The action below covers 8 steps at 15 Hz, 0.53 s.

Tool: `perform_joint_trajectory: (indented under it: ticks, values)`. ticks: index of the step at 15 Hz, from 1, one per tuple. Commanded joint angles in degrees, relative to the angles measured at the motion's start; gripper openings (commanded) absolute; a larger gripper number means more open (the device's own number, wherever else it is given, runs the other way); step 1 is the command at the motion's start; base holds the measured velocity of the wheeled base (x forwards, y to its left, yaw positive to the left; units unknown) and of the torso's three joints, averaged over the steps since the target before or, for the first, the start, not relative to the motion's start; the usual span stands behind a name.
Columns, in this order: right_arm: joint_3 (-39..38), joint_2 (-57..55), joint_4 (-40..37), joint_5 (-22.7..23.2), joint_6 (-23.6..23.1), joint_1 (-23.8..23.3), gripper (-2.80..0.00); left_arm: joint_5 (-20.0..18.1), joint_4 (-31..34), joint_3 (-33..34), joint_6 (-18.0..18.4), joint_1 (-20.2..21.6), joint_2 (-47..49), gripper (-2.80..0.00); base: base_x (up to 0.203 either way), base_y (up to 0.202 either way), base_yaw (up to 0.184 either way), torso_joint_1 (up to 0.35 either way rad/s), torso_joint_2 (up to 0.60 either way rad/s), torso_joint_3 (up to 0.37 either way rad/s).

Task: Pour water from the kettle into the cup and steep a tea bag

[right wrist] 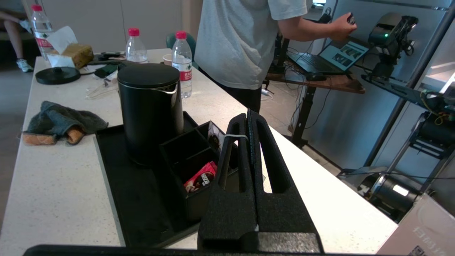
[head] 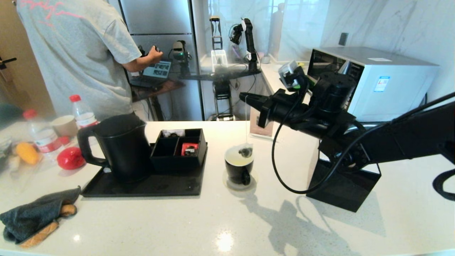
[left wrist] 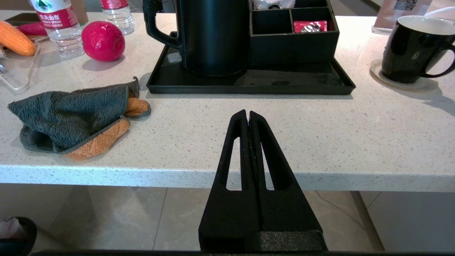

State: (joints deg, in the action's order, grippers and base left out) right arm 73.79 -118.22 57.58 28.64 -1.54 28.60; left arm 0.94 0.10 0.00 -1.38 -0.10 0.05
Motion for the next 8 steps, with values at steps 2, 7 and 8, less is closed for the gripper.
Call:
perform_joint_trajectory:
  ticks: [2, 7, 8]
  values:
    - [-0.40, -0.64, 0.68, 0.19, -0.57, 0.05, -2.80, 0.03, -0.01, 0.00, -0.03, 0.01, -0.05, -2.80, 0.000, 0.000, 0.000, 0.000, 0.00, 0.000]
    - [-1.76, -3.90, 1.94, 0.28, -1.07, 0.12, -2.80, 0.03, -0.01, 0.00, -0.03, 0.01, -0.05, -2.80, 0.000, 0.000, 0.000, 0.000, 0.00, 0.000]
    - [-3.13, -5.02, 3.03, 0.28, -1.06, 0.18, -2.80, 0.03, -0.01, 0.00, -0.03, 0.01, -0.05, -2.80, 0.000, 0.000, 0.000, 0.000, 0.00, 0.000]
